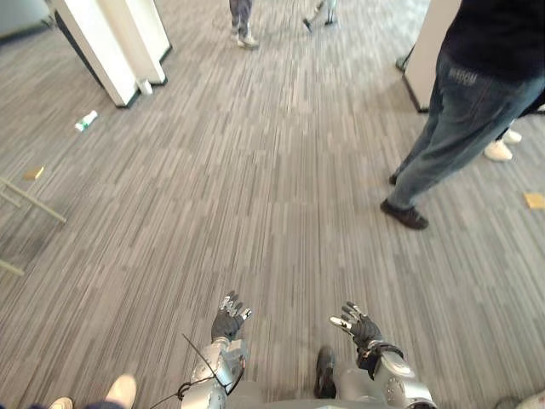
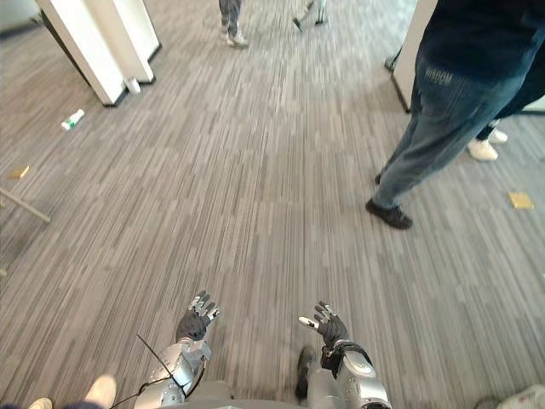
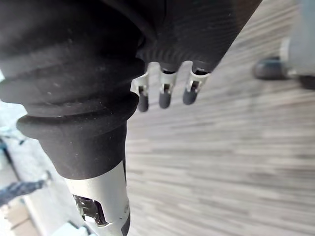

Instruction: Organize washtable

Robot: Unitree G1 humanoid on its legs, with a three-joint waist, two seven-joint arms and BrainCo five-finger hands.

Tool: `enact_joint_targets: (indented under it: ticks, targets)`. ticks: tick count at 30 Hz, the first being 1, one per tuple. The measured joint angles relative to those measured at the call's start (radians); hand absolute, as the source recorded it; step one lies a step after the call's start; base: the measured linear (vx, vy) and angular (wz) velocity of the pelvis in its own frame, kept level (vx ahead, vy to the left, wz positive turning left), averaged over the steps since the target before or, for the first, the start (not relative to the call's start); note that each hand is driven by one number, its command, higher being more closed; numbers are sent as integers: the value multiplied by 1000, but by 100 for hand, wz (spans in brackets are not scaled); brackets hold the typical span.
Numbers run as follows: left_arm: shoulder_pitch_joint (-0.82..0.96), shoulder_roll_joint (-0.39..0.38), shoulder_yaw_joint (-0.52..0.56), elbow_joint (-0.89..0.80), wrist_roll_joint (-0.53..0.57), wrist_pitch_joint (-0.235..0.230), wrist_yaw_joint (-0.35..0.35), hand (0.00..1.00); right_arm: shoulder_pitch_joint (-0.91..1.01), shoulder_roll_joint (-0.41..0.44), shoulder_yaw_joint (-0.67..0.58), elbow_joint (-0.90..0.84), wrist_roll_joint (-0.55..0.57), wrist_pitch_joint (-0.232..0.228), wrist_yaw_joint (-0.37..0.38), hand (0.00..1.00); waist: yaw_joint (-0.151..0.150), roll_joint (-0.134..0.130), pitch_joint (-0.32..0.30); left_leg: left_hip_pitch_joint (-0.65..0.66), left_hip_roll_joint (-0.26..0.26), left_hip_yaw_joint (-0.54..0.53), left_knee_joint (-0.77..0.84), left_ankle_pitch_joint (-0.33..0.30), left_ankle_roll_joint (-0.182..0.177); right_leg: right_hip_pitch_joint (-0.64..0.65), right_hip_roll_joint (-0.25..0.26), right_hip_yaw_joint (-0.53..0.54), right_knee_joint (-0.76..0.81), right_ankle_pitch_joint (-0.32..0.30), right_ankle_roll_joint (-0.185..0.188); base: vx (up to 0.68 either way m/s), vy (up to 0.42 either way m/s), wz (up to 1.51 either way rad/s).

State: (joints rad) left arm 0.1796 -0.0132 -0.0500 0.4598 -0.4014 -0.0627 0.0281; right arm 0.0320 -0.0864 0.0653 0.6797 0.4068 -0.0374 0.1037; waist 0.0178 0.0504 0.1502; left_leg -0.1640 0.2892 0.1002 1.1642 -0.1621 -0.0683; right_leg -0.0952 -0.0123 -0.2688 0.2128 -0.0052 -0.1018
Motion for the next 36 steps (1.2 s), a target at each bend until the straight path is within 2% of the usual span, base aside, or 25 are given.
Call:
enact_joint_targets:
  ticks: [2, 3, 4, 5, 6, 7, 8, 9, 10, 13, 14, 21, 24, 30, 31, 32, 33, 34, 35, 36]
  targets:
    - [0, -2, 0, -1, -2, 0, 0, 0, -4, -3, -21, -7, 16, -7, -6, 0, 1, -13, -7, -40, 12, 50, -91, -12, 18, 64, -2, 14, -68, 0, 0, 425, -146, -31]
    - [-1, -3, 1, -3, -10, 0, 0, 0, -7, -11, -24, -16, 26, -13, -15, 0, 5, -16, -5, -58, 6, 64, -219, -14, 15, 96, -1, 29, -103, 0, 3, 479, -78, -61]
    - [-4, -3, 9, -3, -20, 0, 0, 0, -8, -11, -38, -29, 33, -14, -18, 0, 7, -8, -5, -63, -10, 64, -399, -14, 11, 109, -2, 45, -122, 0, 14, 387, -4, -58]
    - [-4, -5, 14, -2, -20, 1, 1, 0, -8, -9, -49, -34, 34, -16, -18, 0, 4, -6, -6, -63, -22, 61, -501, -11, 7, 110, -4, 53, -126, -2, 21, 350, 63, -45]
    - [-5, -8, 17, -2, -20, 0, 3, 0, 6, -9, -65, -36, 34, -20, -18, 0, 0, 4, -11, -42, -53, 45, -709, 10, -19, 111, -7, 60, -127, -9, 37, 284, 128, -28]
    - [-2, -16, 21, 0, -20, -1, 8, 0, 26, -18, -73, -36, 33, -22, -18, 0, -3, 26, -21, -24, -76, 27, -882, 135, -39, 119, 0, 72, -126, -30, 73, 319, 182, -22]
    - [-6, -21, 22, 11, -21, -2, 19, 0, 45, -23, -91, -24, 32, -20, -19, 0, -4, 36, -24, -3, -81, 17, -924, 166, -58, 137, 10, 79, -129, -52, 104, 245, 155, -4]
    - [-9, -21, 22, 16, -21, -2, 20, 0, 50, -18, -96, -23, 32, -19, -20, 0, -9, 31, -24, 4, -88, 15, -937, 166, -58, 141, 6, 79, -129, -52, 105, 203, 153, 5]
    - [-5, -9, 23, 18, -21, -3, 20, 0, 81, 0, -99, -24, 31, -20, -20, 0, -5, -4, -27, 44, -119, 27, -996, 174, -49, 142, -30, 85, -130, -63, 124, 144, 117, 6]
    - [18, 9, 23, 19, -20, -3, 19, 0, 110, 24, -96, -23, 22, -21, -16, 0, -6, -26, -42, 96, -163, 54, -1094, 204, -34, 141, -70, 104, -130, -76, 146, 106, 97, -5]
    - [27, 38, 21, 84, -19, -14, 20, 0, 102, 40, -49, 50, 12, -21, -11, 0, -9, -49, -79, 160, -208, 59, -1261, 274, -23, 129, -92, 103, -142, -82, 173, 0, 0, 0]
    - [27, 38, 28, 83, -19, -15, 20, 0, 100, 40, -53, 49, 12, -21, -11, 0, -8, -51, -79, 160, -210, 59, -1266, 273, -23, 129, -95, 101, -142, -85, 177, 0, 0, 0]
    - [29, 35, 63, 77, -20, -14, 20, 0, 93, 40, -59, 48, 12, -21, -12, 0, -8, -60, -78, 157, -214, 58, -1266, 272, -23, 129, -101, 92, -143, -90, 183, 0, 0, 4]
    - [80, 29, 93, -62, -27, -14, 20, 0, 47, 41, -109, 39, 13, -21, -27, 0, -3, -81, -76, 113, -262, 28, -1239, 248, 6, 127, -161, 26, -138, -111, 223, 53, 57, 32]
    - [83, 30, 92, -87, -27, -14, 19, 0, 28, 39, -112, 18, 14, -22, -39, 0, -1, -90, -71, 73, -290, 17, -1169, 200, 31, 126, -193, 3, -122, -122, 241, 105, 113, 43]
    - [84, 29, 87, -96, -27, -14, 19, 0, 24, 40, -118, 3, 14, -22, -39, 0, -2, -92, -69, 52, -300, 19, -1123, 171, 47, 126, -210, -11, -107, -132, 255, 156, 170, 54]
    - [86, 28, 75, -112, -27, -13, 18, 0, 17, 40, -128, -7, 14, -29, -39, 0, -5, -106, -60, 25, -309, 24, -1058, 132, 57, 124, -235, -26, -75, -147, 268, 135, 140, 44]
    - [84, 28, 55, -130, -27, -13, 18, 0, 1, 35, -130, -8, 14, -30, -39, 0, 0, -91, -57, 11, -323, 25, -998, 76, 59, 121, -262, -42, 1, -165, 282, 210, 207, 35]
    - [84, 24, 42, -135, -26, -11, 16, 0, -8, 24, -126, -10, 14, -31, -38, 0, -1, -81, -46, 8, -323, 16, -971, 44, 72, 64, -288, -43, 156, -153, 261, 170, 184, 17]
    - [84, 24, 35, -137, -26, -11, 15, 0, -6, 23, -123, -23, 14, -31, -38, 0, -2, -68, -45, 18, -321, 12, -970, 36, 81, 18, -297, -30, 257, -132, 213, 244, 234, 7]
